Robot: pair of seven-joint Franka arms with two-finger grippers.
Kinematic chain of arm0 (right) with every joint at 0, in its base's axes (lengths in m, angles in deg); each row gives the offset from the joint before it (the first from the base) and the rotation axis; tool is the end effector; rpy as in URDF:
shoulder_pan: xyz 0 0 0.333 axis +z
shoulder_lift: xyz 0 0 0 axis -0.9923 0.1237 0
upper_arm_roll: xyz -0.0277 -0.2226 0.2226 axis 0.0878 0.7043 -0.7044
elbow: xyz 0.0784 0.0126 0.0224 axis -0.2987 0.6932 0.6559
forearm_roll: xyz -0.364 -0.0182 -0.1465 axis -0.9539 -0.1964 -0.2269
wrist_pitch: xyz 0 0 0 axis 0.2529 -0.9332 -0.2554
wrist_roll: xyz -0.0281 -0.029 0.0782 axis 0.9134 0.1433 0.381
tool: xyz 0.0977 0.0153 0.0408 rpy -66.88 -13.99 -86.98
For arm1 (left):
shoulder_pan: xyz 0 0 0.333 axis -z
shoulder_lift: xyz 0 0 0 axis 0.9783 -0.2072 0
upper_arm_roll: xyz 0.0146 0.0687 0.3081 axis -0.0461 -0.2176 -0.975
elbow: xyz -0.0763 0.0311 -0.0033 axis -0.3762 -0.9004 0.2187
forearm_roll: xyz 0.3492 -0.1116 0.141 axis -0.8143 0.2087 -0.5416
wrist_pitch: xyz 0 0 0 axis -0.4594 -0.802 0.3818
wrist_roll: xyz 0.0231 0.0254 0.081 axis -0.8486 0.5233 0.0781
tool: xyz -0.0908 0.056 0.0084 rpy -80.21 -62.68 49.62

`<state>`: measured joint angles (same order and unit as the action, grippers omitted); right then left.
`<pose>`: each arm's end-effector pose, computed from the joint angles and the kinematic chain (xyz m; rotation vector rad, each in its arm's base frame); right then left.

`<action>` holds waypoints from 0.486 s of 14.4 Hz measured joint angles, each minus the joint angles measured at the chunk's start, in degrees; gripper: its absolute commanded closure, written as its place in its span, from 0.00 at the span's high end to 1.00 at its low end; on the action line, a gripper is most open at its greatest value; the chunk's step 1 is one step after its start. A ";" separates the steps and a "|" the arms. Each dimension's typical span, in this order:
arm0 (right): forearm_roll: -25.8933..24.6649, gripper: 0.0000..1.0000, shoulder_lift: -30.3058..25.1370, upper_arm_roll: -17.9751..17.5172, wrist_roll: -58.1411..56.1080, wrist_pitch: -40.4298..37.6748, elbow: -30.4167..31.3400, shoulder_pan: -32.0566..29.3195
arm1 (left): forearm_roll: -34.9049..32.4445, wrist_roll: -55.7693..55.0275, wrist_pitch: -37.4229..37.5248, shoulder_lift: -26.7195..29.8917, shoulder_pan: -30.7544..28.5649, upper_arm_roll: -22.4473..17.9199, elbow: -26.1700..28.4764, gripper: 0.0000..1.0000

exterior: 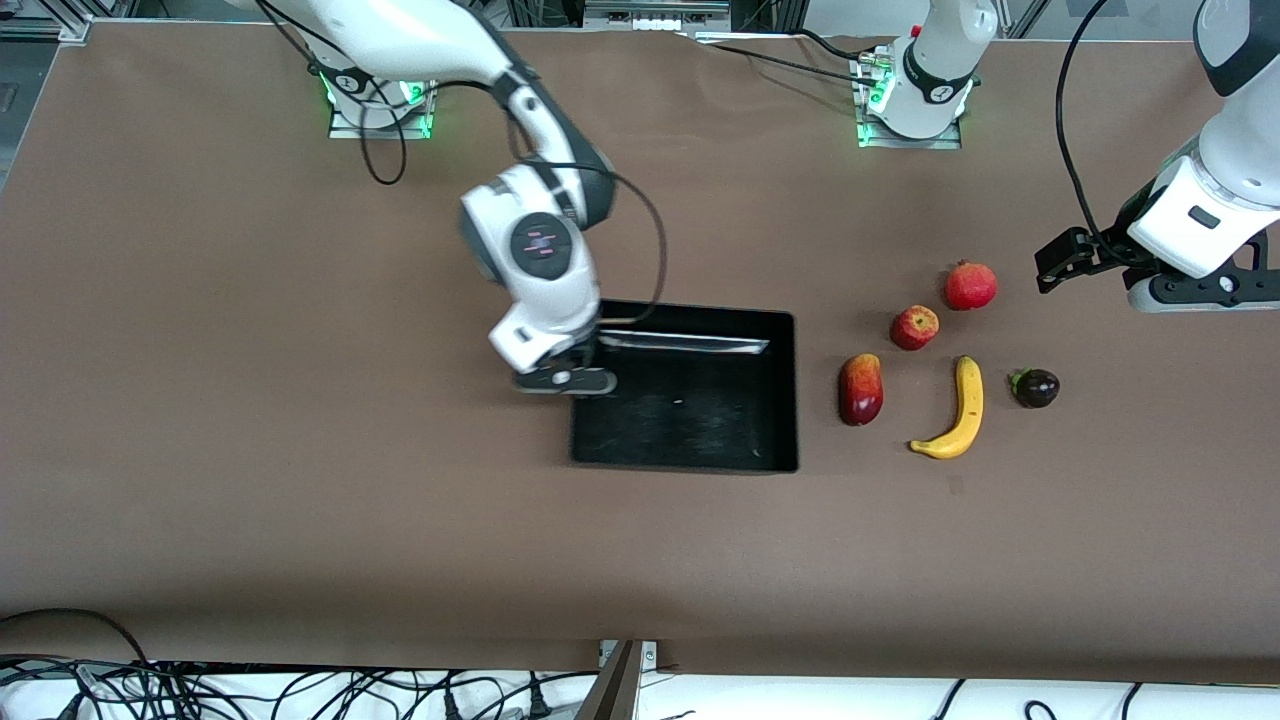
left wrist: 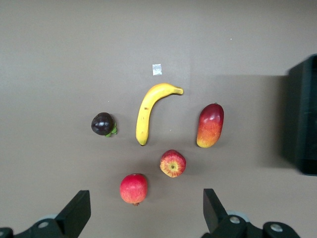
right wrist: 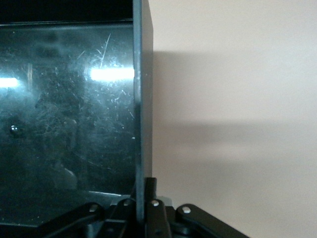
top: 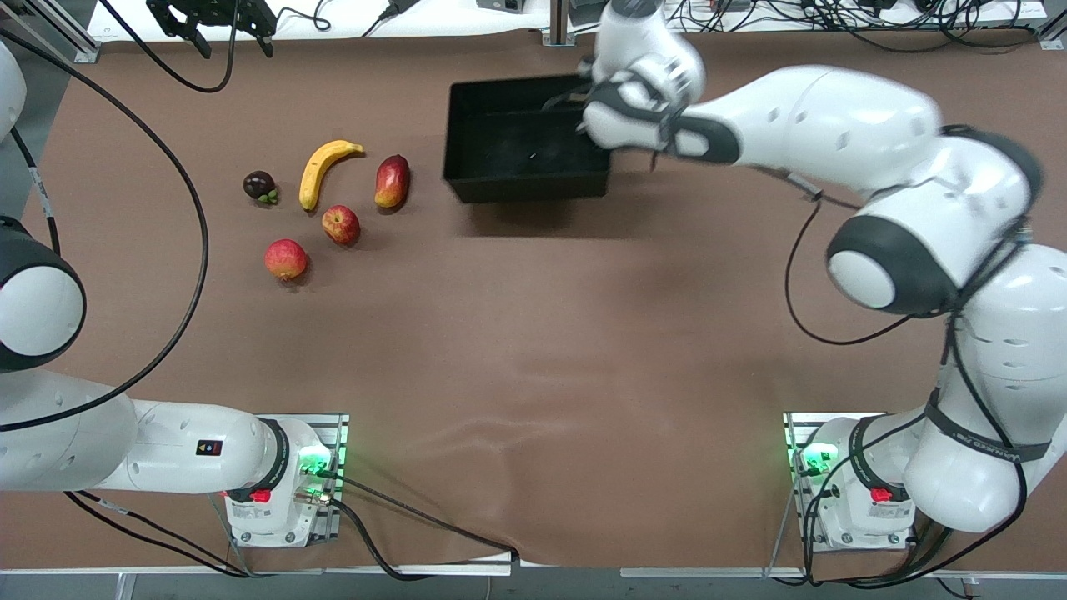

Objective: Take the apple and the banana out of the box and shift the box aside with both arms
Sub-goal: 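Slide the black box across the table with the right gripper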

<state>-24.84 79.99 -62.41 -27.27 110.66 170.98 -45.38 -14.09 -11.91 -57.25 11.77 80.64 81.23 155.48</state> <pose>0.5952 0.3928 0.3252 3.1380 0.0179 0.0393 0.5669 -0.0389 0.5695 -3.1043 -0.0776 -0.0075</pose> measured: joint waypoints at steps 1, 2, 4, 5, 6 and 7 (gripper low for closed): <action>0.16 0.00 -1.80 0.15 -4.23 -0.95 1.01 -2.71 | 0.00 -0.06 0.00 0.00 0.01 0.00 0.00 1.00; 0.48 0.00 -3.41 0.27 -8.45 -1.54 2.41 -5.59 | 0.00 -0.07 0.00 0.00 0.02 0.00 0.00 1.00; 0.73 0.00 -6.03 0.79 -15.99 -2.15 5.83 -11.24 | 0.00 -0.09 0.00 0.00 0.02 0.00 0.00 1.00; 0.80 0.00 -7.03 1.33 -19.10 -2.16 7.75 -13.54 | 0.00 -0.10 0.00 0.00 0.03 0.00 0.00 1.00; 0.84 0.00 -7.99 2.03 -21.88 -2.08 9.93 -15.67 | 0.00 -0.11 0.00 0.00 0.03 0.00 0.00 1.00; 0.88 0.00 -8.92 2.71 -24.69 -1.82 12.21 -17.72 | 0.00 -0.11 0.00 0.00 0.03 0.00 0.00 1.00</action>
<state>-23.95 71.07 -59.70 -51.96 108.84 183.19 -63.10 -14.09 -12.02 -57.25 11.77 80.68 81.23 155.48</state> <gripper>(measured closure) 0.974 0.000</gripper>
